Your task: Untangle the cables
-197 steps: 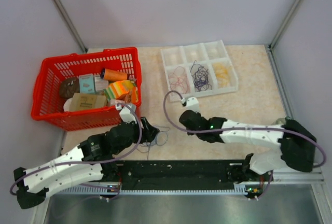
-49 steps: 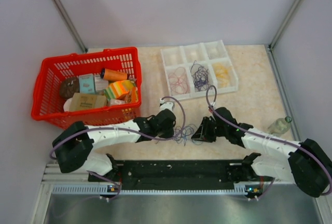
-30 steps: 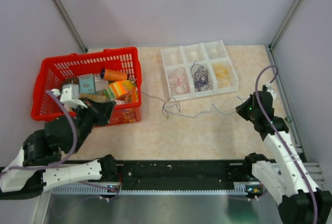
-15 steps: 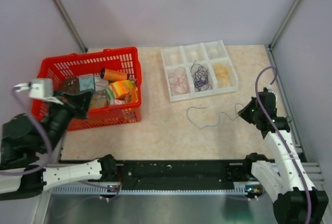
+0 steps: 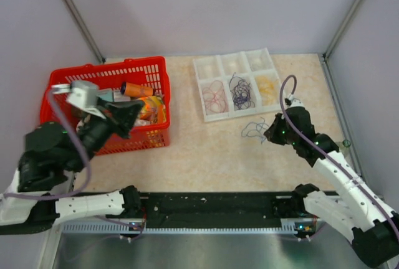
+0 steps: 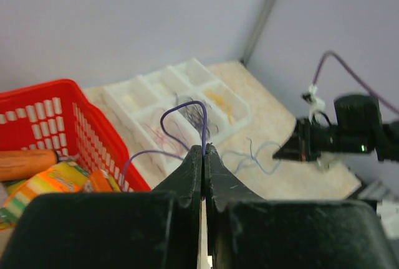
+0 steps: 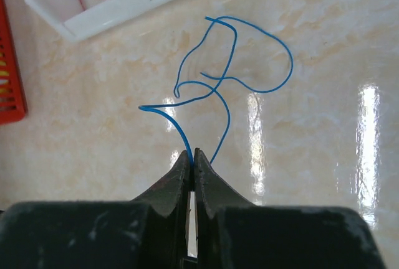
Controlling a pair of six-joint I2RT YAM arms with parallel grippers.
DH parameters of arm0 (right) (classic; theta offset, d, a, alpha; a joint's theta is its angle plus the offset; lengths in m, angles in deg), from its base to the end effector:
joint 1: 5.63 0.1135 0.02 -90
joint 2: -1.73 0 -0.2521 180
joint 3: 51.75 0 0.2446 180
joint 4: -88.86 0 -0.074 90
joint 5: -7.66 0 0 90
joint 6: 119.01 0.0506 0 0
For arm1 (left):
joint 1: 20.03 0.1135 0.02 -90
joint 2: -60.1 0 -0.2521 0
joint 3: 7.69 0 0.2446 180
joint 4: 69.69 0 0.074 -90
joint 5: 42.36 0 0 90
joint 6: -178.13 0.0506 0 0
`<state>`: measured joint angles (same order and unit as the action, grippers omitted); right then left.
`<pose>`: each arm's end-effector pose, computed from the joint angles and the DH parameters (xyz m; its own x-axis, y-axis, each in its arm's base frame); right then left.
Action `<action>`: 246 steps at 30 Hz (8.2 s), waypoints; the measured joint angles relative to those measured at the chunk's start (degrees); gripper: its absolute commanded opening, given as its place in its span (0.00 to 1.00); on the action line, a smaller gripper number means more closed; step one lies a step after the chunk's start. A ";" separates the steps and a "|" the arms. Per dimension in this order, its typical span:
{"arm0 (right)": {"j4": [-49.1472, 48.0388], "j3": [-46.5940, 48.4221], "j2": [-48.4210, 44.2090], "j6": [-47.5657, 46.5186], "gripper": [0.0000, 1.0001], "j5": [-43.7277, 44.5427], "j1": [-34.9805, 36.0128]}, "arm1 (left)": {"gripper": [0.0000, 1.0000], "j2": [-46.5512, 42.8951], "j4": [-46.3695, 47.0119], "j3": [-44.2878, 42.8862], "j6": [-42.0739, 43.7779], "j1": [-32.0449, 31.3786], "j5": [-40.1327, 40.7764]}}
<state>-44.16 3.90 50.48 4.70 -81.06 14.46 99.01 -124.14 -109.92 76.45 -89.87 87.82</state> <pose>0.1806 0.0649 0.2522 -0.6847 0.3404 -0.6445 0.0633 0.9087 0.4127 0.0461 -0.0310 0.5078 -0.0487 -0.3162 -0.9474 0.4980 0.8146 -0.2974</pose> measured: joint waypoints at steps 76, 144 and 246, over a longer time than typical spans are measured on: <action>-19.65 60.94 51.78 -19.82 0.00 20.83 6.56 | 0.00 6.93 13.44 41.11 -24.48 0.50 -23.85; -25.24 8.94 38.62 -9.73 0.99 -3.65 37.29 | 0.67 -14.05 -1.73 38.88 -29.77 14.29 -18.78; -6.47 55.06 61.81 -16.76 0.68 16.15 5.16 | 0.67 -10.23 5.88 43.93 -30.18 14.29 -25.20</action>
<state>-50.63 58.96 112.30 -12.06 -64.91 19.62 88.79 -118.26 -65.99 46.26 -75.58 62.62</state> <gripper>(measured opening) 0.658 0.675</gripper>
